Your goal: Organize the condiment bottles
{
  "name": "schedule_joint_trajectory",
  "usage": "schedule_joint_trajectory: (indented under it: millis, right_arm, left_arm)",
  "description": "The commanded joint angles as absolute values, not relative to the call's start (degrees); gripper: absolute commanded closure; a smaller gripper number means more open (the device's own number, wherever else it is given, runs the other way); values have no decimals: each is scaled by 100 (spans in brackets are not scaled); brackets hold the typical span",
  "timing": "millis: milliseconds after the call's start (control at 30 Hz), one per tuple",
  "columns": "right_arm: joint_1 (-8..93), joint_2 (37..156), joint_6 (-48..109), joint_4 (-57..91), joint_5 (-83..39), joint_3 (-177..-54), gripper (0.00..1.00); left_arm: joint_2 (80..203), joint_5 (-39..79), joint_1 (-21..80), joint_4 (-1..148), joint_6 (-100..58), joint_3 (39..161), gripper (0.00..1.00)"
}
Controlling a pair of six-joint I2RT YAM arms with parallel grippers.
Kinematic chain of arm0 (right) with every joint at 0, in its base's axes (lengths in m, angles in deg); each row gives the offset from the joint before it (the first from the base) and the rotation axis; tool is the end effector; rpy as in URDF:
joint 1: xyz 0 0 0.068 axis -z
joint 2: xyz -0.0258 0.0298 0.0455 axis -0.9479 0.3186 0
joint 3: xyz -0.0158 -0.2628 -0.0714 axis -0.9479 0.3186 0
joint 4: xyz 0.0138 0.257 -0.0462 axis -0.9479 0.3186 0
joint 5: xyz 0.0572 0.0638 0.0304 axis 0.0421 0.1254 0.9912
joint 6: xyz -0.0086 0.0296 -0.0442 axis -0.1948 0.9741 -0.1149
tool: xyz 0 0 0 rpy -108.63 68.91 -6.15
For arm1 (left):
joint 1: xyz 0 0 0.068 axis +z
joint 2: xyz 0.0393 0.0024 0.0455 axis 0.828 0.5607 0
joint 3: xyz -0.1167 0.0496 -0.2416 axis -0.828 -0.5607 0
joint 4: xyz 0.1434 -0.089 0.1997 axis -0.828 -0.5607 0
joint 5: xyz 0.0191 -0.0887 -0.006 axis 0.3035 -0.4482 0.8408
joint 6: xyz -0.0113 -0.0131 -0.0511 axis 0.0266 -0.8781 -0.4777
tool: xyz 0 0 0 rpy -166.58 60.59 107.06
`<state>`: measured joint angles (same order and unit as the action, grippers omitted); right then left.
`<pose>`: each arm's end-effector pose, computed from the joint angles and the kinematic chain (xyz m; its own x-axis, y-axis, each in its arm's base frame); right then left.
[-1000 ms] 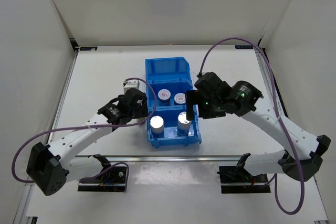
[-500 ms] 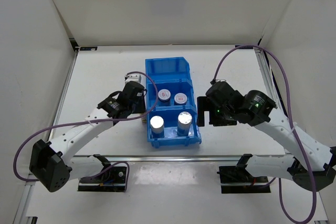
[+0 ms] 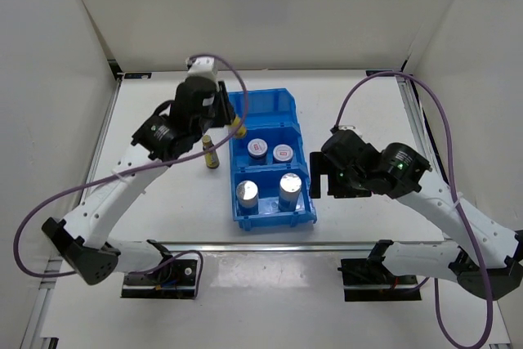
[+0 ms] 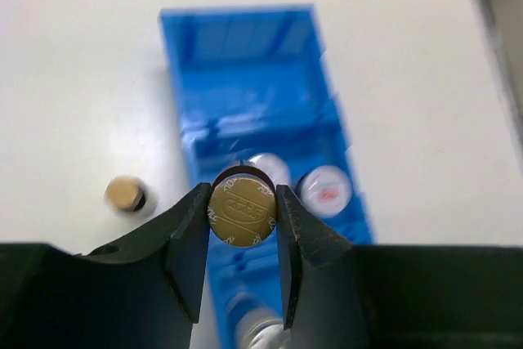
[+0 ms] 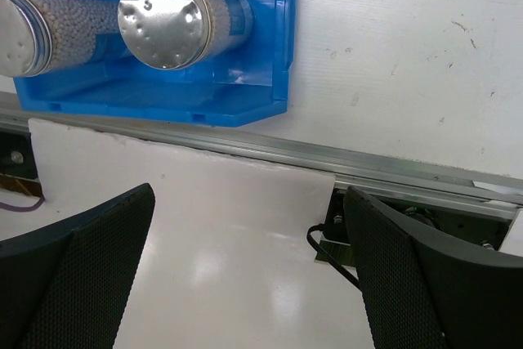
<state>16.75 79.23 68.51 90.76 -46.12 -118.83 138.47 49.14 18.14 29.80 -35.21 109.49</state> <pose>0.1117 0.1403 0.3799 -0.8419 -0.0222 -0.5391 -0.1487 0.9700 0.1923 0.2151 -0.1503 0.4083 -0.5203 -0.1110 -0.8467 0.1147 0.9734 -0.1981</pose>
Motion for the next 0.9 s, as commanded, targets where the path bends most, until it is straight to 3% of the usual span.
schedule_joint_trajectory:
  millis: [0, 400, 867]
  right_arm:
    - [1658, 7704, 7025, 9151, -4813, -11840, 0]
    - [1658, 7018, 7560, 9774, -4980, -11735, 0]
    - [1658, 5383, 8756, 10943, -5103, -11515, 0]
  left_arm:
    - [14405, 4950, 1784, 3629, -3286, 12075, 89]
    - [17141, 5108, 2039, 4368, -2635, 13985, 89]
    - [18153, 5661, 2144, 4666, -2424, 13626, 89]
